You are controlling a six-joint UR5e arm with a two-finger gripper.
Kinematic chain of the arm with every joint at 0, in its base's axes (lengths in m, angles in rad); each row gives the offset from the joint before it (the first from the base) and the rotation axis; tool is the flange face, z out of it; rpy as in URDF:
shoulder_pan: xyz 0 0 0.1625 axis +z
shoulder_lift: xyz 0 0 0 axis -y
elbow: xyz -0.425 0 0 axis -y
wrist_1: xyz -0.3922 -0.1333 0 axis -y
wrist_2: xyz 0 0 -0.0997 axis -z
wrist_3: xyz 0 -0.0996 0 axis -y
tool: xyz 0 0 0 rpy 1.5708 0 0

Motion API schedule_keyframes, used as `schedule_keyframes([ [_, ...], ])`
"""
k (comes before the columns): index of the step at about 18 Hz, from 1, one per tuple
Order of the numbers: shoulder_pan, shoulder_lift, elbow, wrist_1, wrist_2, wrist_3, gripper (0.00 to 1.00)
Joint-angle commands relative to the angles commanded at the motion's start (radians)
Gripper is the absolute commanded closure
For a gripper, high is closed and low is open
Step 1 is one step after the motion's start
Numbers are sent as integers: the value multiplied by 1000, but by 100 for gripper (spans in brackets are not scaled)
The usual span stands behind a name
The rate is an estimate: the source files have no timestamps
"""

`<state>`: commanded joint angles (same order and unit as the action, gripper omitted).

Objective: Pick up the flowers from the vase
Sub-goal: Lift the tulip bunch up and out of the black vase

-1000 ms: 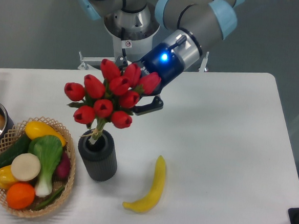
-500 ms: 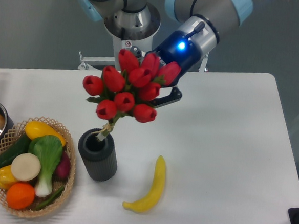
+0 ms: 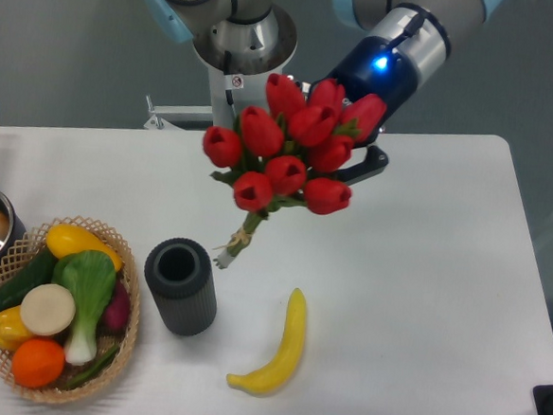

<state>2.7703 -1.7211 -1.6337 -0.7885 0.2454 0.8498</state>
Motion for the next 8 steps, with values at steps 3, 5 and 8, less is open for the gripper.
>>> schedule_keyframes([
  [3, 9, -3, 2, 0, 0, 8, 59],
  [5, 17, -8, 2, 0, 0, 9, 59],
  [8, 34, -8, 2, 0, 0, 9, 59],
])
